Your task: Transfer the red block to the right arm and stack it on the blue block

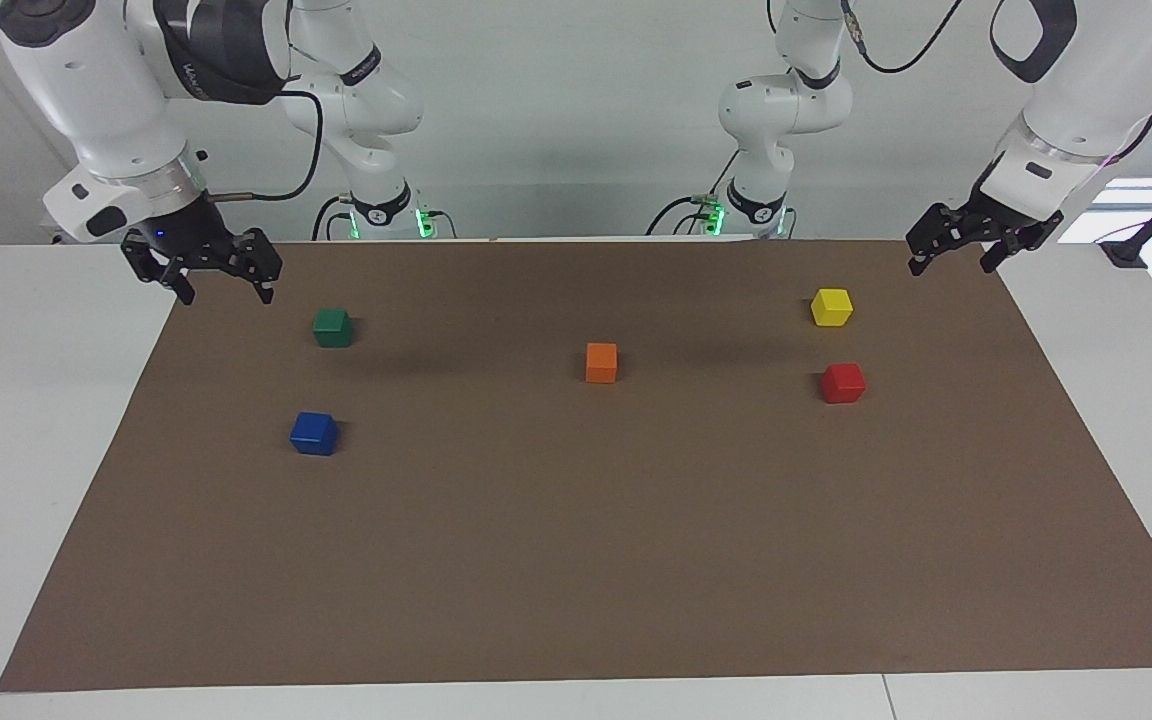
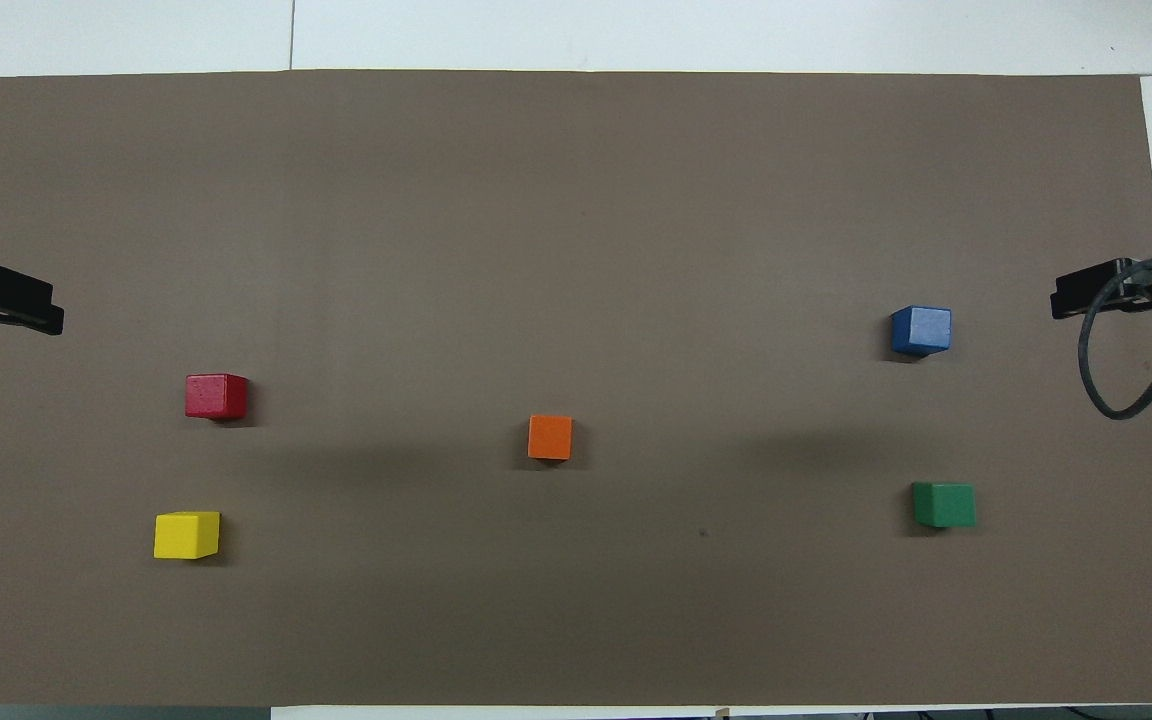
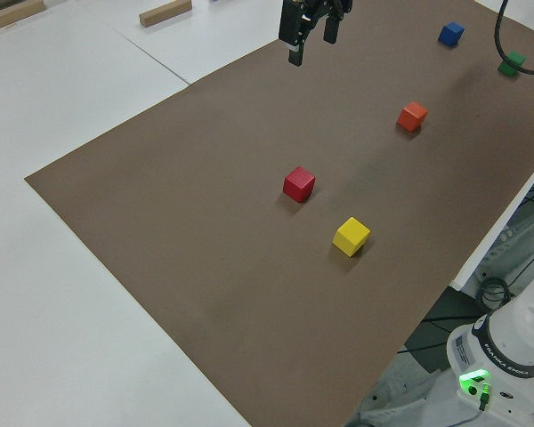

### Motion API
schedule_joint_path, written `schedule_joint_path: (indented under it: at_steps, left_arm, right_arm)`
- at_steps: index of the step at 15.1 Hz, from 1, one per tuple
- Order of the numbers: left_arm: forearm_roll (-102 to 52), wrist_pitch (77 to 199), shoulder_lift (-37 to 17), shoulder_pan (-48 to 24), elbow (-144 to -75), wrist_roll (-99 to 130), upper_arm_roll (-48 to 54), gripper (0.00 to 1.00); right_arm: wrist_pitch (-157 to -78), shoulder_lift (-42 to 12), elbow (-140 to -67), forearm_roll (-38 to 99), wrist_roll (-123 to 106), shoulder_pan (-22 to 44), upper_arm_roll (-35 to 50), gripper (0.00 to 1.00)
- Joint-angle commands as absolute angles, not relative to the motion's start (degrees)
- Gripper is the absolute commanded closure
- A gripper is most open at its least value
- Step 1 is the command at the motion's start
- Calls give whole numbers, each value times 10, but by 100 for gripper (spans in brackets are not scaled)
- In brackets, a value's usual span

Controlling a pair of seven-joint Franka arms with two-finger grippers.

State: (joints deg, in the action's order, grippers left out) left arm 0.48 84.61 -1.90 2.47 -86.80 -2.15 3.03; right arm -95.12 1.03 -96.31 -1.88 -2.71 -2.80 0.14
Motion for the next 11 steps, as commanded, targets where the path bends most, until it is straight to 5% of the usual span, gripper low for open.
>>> schedule_joint_path:
  at_steps: [1, 11]
  left_arm:
    - [-3, 858, -14, 16, -878, -29, 20, 0]
    - [-5, 860, -12, 14, -902, -29, 6, 0]
  right_arm:
    - [-959, 20, -974, -13, -39, -39, 6, 0]
    - [-951, 21, -976, -13, -40, -39, 6, 0]
